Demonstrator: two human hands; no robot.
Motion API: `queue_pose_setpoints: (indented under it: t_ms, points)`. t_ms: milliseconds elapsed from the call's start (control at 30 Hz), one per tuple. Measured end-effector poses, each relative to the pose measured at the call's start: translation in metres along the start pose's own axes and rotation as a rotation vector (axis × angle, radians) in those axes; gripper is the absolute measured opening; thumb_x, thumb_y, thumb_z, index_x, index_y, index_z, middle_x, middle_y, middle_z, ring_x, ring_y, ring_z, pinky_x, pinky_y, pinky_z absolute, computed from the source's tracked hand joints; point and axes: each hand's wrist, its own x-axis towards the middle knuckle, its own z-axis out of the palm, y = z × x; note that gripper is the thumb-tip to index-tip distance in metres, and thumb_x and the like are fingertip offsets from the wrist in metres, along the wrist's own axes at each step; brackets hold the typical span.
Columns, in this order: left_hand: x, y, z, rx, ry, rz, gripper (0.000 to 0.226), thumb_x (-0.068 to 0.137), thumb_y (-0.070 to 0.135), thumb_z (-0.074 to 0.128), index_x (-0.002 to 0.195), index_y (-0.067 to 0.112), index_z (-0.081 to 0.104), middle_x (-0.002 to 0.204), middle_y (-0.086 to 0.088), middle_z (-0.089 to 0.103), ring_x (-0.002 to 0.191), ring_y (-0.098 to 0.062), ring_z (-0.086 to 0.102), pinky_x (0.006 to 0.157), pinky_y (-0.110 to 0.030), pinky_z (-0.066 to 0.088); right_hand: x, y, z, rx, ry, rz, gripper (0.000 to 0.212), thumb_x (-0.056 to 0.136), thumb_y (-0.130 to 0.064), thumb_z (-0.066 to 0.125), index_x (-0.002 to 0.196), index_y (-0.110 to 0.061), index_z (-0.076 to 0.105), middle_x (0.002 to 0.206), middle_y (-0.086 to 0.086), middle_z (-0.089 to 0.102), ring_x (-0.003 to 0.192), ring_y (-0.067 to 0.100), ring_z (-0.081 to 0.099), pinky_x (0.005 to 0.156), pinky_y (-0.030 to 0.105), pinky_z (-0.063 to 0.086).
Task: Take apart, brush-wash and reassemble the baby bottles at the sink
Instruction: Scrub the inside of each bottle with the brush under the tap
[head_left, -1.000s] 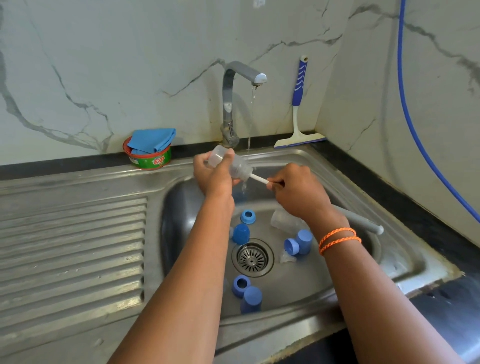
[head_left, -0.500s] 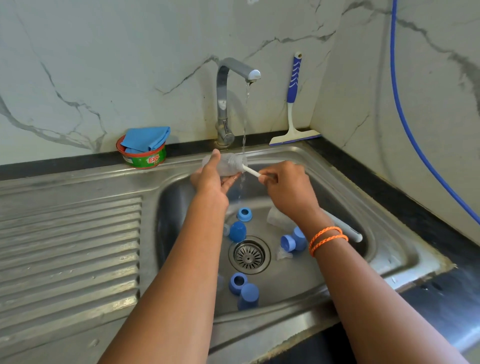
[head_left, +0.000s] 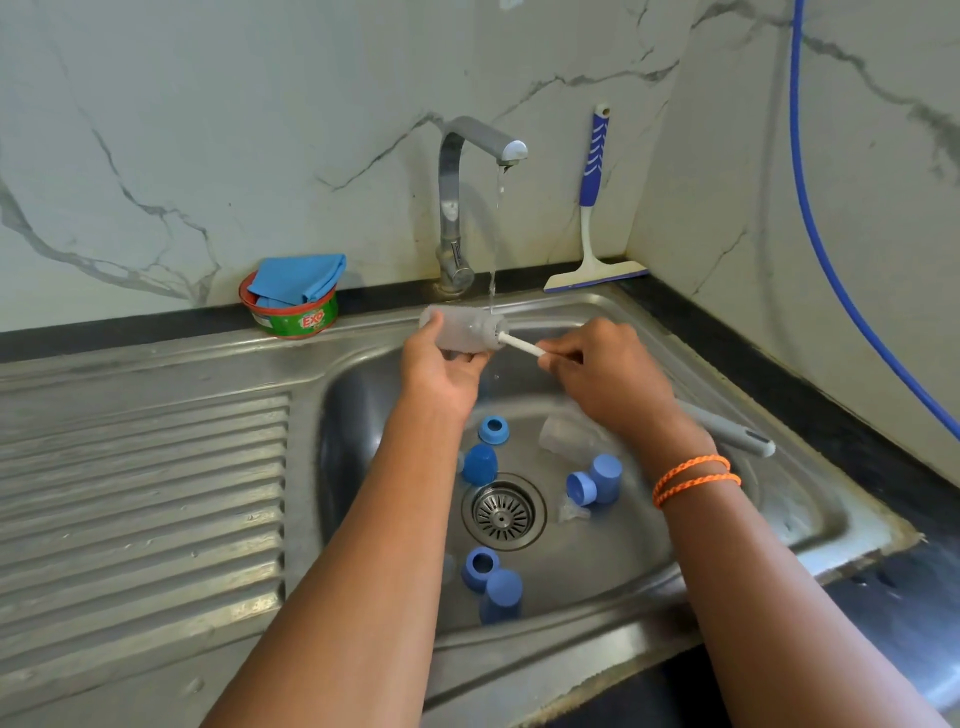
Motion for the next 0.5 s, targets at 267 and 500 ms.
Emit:
queue_pose_setpoints:
  t_ms: [267, 500]
  points:
    - [0.000, -0.011, -0.002, -0.015, 0.090, -0.103, 0.050, 0.096, 0.022, 0.074, 0.137, 0.008, 0.049, 0.123, -0.023, 0.055, 0.107, -0.047, 0.064, 0.092, -0.067, 0.056, 0.004, -0.016, 0.003, -0.386, 0.346, 0.082, 0.021, 0.099, -0.042, 0.071, 0.094, -0.022, 0.078, 0.086, 0.004, 0.072, 0.079, 0.028, 0.061, 0.086, 0.039, 0.040]
    - [0.001, -0.011, -0.005, -0.090, 0.148, -0.080, 0.050, 0.099, 0.022, 0.069, 0.142, 0.004, 0.051, 0.118, -0.028, 0.061, 0.112, -0.046, 0.066, 0.091, -0.058, 0.060, 0.007, -0.021, 0.011, -0.428, 0.371, -0.046, 0.028, 0.097, -0.018, 0.066, 0.071, -0.024, 0.059, 0.071, 0.000, 0.059, 0.075, 0.028, 0.053, 0.091, 0.043, 0.032]
